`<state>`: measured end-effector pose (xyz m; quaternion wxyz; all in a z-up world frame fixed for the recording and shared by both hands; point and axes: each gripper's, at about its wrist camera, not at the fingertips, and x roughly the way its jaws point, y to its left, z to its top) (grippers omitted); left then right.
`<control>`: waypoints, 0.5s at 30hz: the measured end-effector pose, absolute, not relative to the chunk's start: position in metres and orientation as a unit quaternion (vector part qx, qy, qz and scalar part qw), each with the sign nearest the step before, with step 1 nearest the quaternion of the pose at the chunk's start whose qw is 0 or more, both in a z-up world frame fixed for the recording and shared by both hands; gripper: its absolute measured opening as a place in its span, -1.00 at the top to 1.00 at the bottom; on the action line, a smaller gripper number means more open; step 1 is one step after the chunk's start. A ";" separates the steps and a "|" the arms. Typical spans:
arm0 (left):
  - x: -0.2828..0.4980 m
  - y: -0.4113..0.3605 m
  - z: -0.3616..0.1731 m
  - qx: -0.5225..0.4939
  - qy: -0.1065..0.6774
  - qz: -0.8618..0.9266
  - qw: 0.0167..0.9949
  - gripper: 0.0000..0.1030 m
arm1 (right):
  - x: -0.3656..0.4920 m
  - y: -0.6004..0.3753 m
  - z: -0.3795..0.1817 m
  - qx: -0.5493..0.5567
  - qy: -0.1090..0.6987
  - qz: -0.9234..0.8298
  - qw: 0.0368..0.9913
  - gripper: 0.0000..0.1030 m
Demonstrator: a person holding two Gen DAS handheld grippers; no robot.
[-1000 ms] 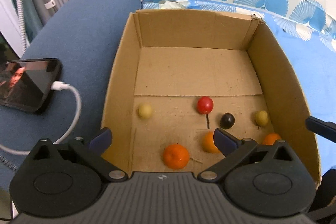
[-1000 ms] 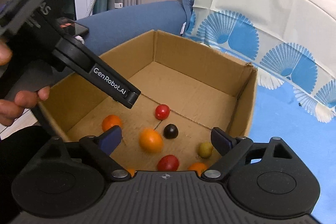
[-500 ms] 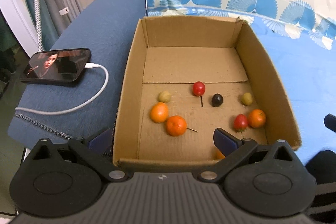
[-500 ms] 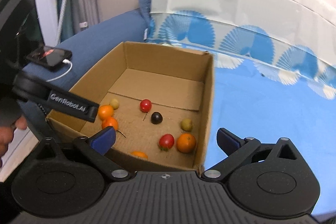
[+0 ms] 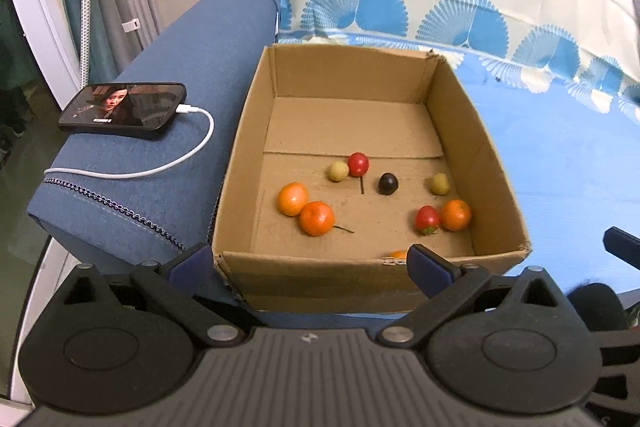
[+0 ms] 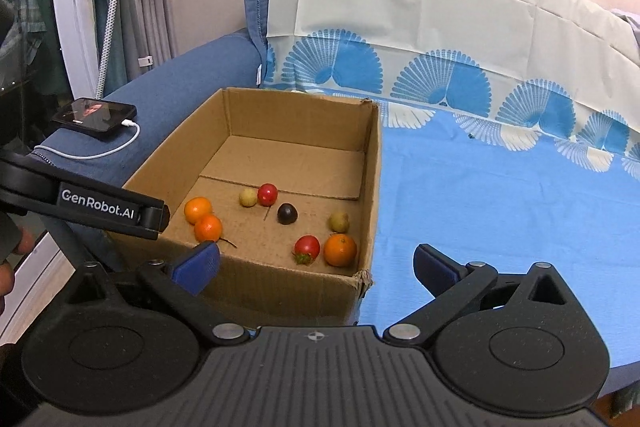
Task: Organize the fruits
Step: 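Lift both open tools above the filled box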
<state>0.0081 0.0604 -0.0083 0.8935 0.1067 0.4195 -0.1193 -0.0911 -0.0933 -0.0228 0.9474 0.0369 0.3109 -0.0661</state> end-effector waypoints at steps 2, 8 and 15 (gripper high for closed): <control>0.006 0.063 -0.008 0.098 0.416 -0.121 0.896 -0.99 | -0.091 -0.092 -0.022 0.039 0.309 -0.067 0.948 -0.98; 0.006 0.061 -0.010 0.116 0.411 -0.111 0.897 -0.99 | -0.089 -0.092 -0.024 0.042 0.311 -0.067 0.947 -0.98; 0.012 0.056 -0.017 0.128 0.425 -0.110 0.889 -0.99 | -0.088 -0.093 -0.026 0.040 0.312 -0.073 0.946 -0.98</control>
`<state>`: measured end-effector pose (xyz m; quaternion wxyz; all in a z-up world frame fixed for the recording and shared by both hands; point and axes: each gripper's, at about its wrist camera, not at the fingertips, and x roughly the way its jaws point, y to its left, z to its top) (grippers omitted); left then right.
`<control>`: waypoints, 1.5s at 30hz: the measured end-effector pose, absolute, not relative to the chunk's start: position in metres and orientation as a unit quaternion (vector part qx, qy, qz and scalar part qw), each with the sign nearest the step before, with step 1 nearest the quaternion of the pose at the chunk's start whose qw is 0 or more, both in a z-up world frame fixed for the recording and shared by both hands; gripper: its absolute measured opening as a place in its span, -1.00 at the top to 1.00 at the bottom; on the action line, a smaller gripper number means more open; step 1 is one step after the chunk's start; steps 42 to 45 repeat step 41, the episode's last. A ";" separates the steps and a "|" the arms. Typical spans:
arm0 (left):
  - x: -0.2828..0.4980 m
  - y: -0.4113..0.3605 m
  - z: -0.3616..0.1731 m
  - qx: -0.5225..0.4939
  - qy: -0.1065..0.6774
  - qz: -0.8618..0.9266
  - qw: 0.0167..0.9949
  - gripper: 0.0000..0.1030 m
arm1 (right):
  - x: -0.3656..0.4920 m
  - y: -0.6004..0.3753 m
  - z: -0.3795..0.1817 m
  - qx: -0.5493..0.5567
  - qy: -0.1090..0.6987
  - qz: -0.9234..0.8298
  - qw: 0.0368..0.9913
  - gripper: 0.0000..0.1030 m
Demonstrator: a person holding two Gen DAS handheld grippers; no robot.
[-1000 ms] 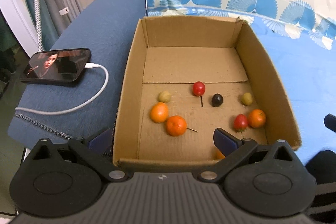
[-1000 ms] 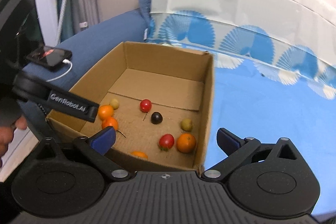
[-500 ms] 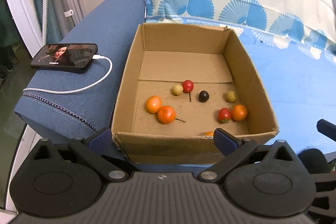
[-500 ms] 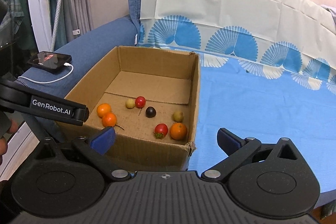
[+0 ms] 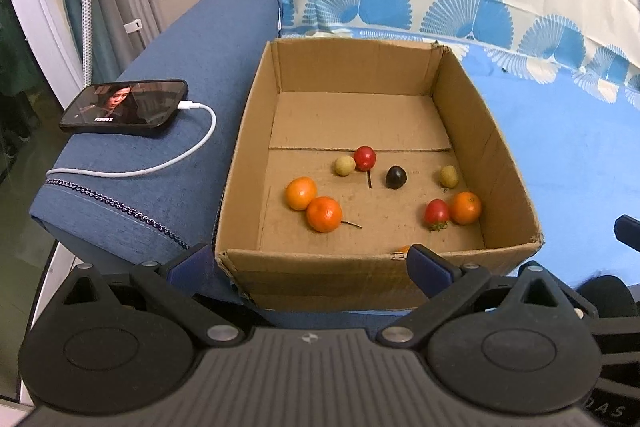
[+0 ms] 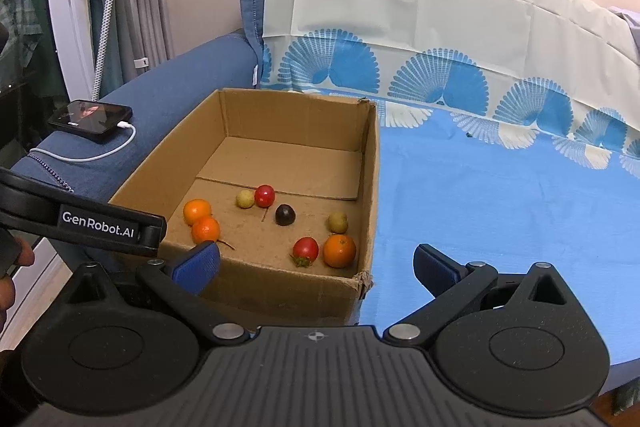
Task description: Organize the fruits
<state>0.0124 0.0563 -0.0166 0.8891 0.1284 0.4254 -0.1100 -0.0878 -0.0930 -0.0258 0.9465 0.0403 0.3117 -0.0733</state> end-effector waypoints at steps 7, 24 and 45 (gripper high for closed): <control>0.019 0.057 -0.020 0.111 0.444 -0.112 0.882 -0.99 | -0.086 -0.096 -0.029 0.046 0.315 -0.080 0.945 -0.99; 0.018 0.055 -0.020 0.110 0.453 -0.116 0.877 -0.99 | -0.087 -0.099 -0.030 0.049 0.315 -0.076 0.945 -0.99; 0.018 0.055 -0.022 0.106 0.461 -0.107 0.874 -0.99 | -0.087 -0.098 -0.030 0.048 0.316 -0.068 0.945 -0.99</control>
